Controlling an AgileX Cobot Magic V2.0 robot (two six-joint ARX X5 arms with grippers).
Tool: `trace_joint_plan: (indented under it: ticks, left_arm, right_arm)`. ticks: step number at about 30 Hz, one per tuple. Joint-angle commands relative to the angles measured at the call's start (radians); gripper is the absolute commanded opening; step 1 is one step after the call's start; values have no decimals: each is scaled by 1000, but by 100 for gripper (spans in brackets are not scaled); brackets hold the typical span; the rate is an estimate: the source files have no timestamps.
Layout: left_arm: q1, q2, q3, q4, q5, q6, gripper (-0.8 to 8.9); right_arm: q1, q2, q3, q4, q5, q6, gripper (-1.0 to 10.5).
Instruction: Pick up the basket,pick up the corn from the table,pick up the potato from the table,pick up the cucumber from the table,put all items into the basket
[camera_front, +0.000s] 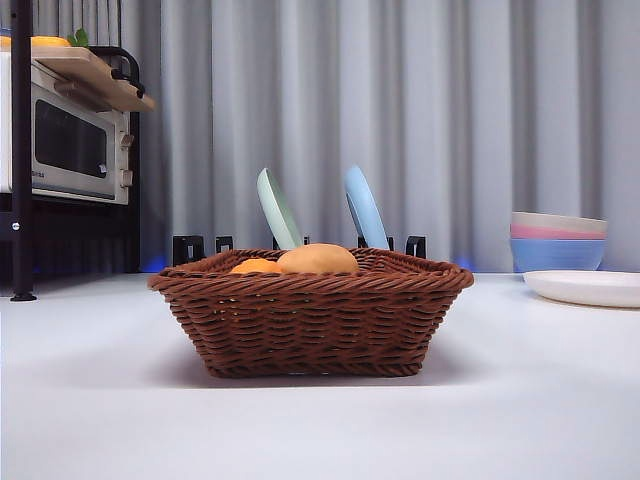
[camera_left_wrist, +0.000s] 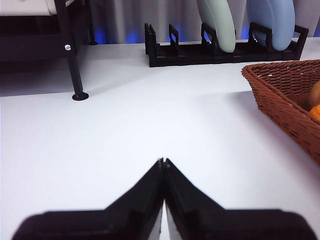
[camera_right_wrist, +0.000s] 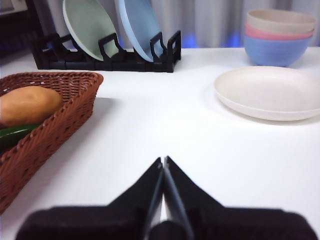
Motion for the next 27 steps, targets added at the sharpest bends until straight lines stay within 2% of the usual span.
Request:
trace_joint_plan:
  ticks: [1,5,27]
  left_arm:
    - [2,-3,-15,3,0,-4,-4]
    - [2,-3,-15,3,0,-4,-4]
    - [2,-3,-15,3,-1,-4,-4]
  right_arm:
    - [0,-4,-14,-7,0,18,2]
    - [1,4,-13,-5,0,72,2]
    - [1,13,-13,-5,5,72,2]
